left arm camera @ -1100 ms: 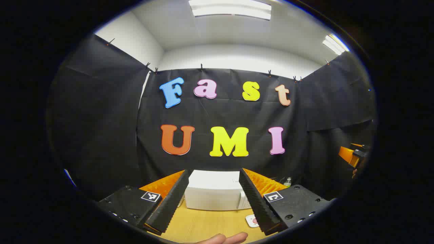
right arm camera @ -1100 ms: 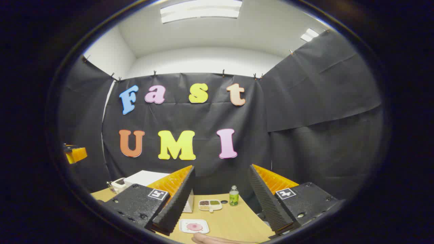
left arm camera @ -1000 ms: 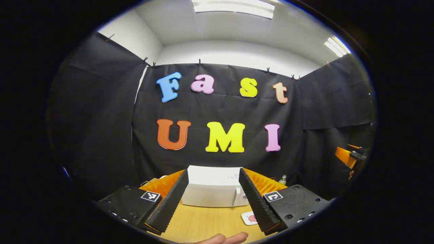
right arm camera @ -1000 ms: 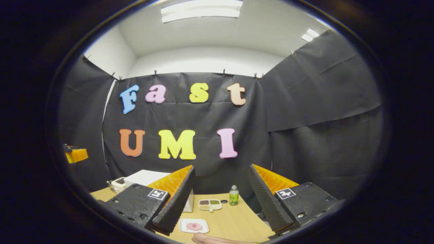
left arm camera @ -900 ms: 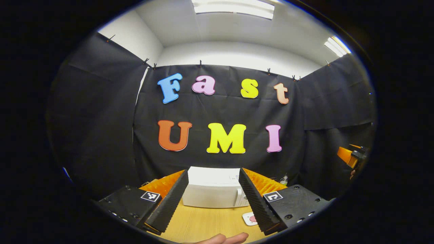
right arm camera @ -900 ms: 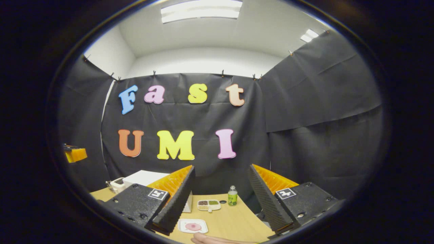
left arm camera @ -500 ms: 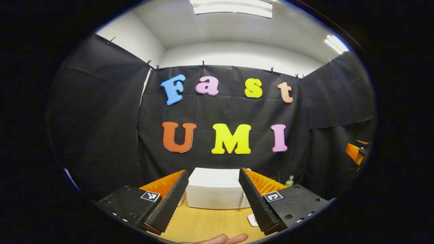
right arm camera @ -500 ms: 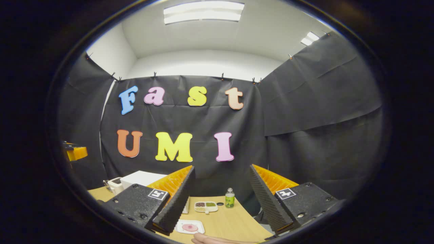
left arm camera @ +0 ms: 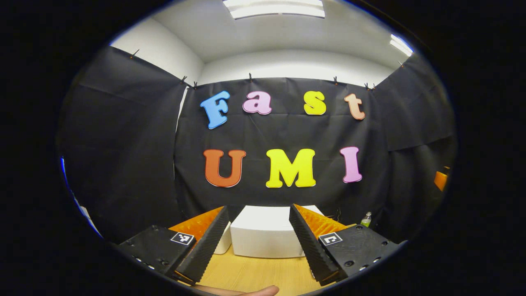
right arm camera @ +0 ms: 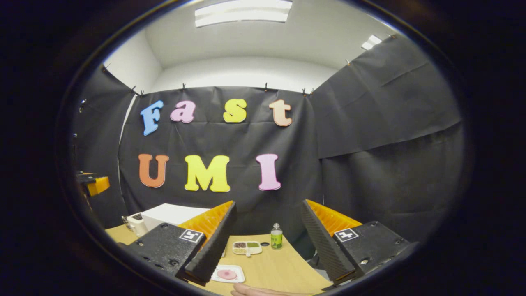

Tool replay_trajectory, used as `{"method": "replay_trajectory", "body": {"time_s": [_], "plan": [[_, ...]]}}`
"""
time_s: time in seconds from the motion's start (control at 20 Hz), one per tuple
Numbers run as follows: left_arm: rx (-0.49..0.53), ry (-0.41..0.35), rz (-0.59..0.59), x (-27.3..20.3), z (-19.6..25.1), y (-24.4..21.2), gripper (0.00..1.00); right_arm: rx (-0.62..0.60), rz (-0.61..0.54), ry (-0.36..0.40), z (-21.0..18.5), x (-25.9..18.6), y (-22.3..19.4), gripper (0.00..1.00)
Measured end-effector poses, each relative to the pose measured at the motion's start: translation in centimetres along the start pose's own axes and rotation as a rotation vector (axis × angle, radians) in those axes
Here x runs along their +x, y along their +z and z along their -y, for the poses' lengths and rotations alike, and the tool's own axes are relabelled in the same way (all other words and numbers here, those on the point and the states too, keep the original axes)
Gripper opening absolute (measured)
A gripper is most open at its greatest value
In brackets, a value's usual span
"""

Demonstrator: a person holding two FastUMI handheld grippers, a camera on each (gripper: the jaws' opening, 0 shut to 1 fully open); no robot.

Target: Open the microwave oven with the left hand, put the food in, and close the microwave oven.

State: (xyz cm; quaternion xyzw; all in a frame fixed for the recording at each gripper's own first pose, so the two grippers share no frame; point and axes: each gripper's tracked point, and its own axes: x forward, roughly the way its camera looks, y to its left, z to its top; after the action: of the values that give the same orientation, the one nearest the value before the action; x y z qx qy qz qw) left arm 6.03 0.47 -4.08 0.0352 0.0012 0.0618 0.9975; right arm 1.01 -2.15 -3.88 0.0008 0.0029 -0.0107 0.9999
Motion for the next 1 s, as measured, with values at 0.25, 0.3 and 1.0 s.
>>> {"method": "replay_trajectory", "body": {"time_s": [0.25, 0.3, 1.0], "plan": [[0.026, -0.116, -0.070, 3.2, 5.3, -5.2, 0.94, -0.007, 0.022, 0.034, -0.3, -0.2, -0.6, 0.91], [0.046, -0.121, -0.079, 3.9, 6.1, -6.1, 0.94, -0.011, 0.027, 0.036, -0.3, -0.3, -0.8, 1.00], [0.047, -0.223, -0.140, 15.1, 17.7, -21.3, 0.92, 0.017, -0.047, 0.070, 2.3, 3.0, -6.0, 1.00]]}}
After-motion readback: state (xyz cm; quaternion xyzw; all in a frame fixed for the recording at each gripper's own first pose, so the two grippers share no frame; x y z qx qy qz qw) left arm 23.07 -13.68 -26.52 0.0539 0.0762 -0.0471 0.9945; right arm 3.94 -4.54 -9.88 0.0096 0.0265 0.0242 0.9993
